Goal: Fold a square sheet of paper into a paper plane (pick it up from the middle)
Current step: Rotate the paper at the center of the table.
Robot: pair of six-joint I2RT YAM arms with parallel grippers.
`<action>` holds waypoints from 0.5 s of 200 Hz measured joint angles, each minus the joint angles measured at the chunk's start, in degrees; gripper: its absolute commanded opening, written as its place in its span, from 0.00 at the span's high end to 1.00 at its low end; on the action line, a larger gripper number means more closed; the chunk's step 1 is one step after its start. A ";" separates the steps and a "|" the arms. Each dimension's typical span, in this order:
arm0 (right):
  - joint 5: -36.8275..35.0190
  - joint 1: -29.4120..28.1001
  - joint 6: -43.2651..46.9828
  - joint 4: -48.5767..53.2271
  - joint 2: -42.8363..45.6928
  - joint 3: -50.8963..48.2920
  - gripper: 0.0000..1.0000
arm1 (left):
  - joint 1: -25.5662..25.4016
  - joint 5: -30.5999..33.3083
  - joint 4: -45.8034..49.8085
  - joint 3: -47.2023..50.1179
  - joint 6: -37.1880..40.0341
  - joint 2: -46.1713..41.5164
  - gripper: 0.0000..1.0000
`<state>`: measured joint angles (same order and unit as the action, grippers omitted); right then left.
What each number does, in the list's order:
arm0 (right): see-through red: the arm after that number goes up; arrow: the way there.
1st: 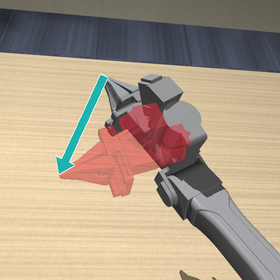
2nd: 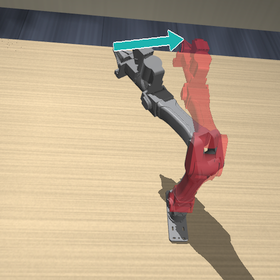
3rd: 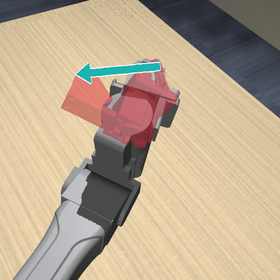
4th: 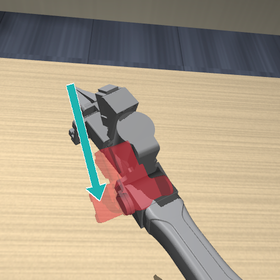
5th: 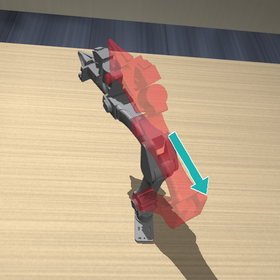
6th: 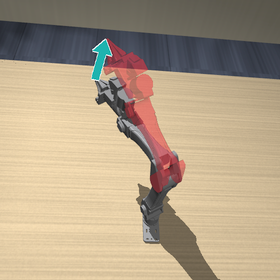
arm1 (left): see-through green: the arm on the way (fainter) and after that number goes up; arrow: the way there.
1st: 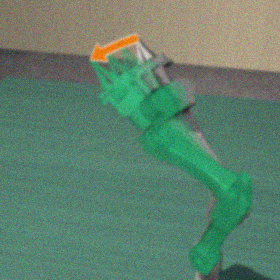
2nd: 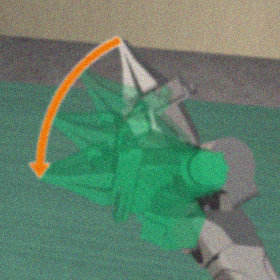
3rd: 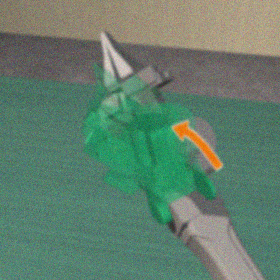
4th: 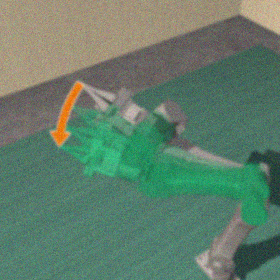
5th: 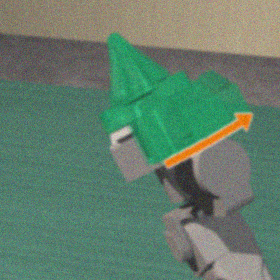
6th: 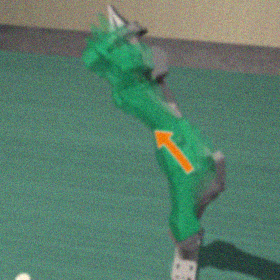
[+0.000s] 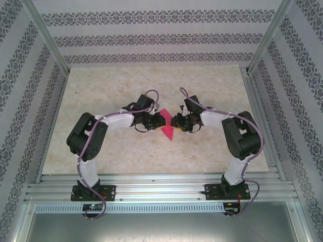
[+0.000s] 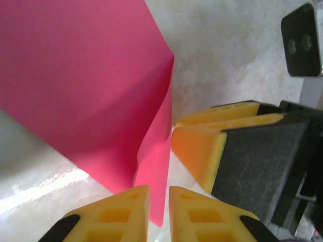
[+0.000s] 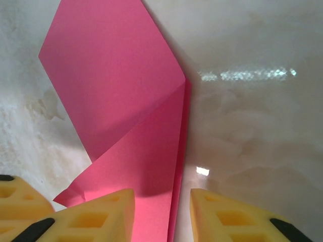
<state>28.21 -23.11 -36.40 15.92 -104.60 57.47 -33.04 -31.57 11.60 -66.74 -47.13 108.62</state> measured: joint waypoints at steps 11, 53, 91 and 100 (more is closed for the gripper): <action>0.39 0.00 -0.04 -0.11 -0.55 0.31 0.69 | -0.07 -0.48 -0.46 -0.35 -0.33 1.16 0.82; 0.61 -0.02 -0.11 -0.66 -1.03 0.79 0.72 | -0.15 -0.11 -0.11 -1.31 -0.26 2.71 0.84; 0.61 -0.04 -0.13 -0.72 -1.07 1.09 0.71 | -0.15 1.42 0.50 -2.69 0.37 2.91 0.86; 0.61 -0.07 -0.28 -0.74 -1.16 1.18 0.73 | -0.15 2.01 0.85 -2.69 0.46 3.02 0.86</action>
<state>28.82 -23.18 -36.69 15.18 -105.75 58.65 -33.19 -29.56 12.45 -69.43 -46.68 111.63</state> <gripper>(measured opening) 0.290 0.142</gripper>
